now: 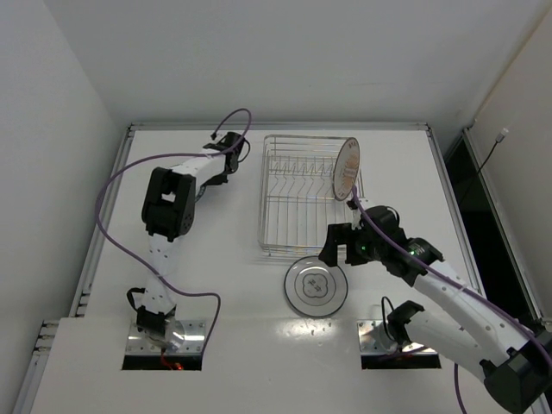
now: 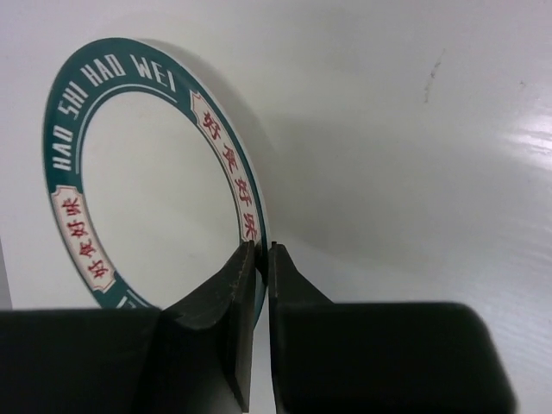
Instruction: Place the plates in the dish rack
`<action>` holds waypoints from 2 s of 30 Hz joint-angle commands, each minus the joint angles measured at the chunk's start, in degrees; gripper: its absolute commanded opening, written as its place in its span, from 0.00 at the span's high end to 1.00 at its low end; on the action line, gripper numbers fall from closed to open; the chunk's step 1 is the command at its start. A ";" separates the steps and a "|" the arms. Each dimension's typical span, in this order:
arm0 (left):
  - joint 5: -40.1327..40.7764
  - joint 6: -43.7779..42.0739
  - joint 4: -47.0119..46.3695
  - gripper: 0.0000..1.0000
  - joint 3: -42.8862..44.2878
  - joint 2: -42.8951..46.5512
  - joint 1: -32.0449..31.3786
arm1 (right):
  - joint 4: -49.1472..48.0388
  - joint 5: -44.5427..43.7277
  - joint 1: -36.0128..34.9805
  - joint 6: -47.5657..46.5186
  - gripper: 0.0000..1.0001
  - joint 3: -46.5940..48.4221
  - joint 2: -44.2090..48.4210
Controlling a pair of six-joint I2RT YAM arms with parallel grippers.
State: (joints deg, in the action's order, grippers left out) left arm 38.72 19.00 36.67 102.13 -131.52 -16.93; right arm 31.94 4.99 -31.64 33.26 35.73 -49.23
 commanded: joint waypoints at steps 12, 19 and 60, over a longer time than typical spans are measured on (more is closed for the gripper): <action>0.47 4.64 -1.50 1.00 -0.52 16.54 -5.39 | -2.15 0.63 0.00 1.29 0.00 -1.35 1.41; -5.49 4.64 -9.14 1.00 -0.52 29.11 -8.64 | -1.28 0.02 0.00 1.29 0.00 -1.98 11.33; -39.43 30.21 -64.17 1.00 -11.06 20.52 -24.64 | 13.06 -16.60 0.52 14.21 0.00 -4.08 36.93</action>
State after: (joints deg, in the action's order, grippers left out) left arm -3.86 47.64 -20.16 92.73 -113.19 -40.25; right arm 45.65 -10.52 -31.24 46.63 31.92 -12.64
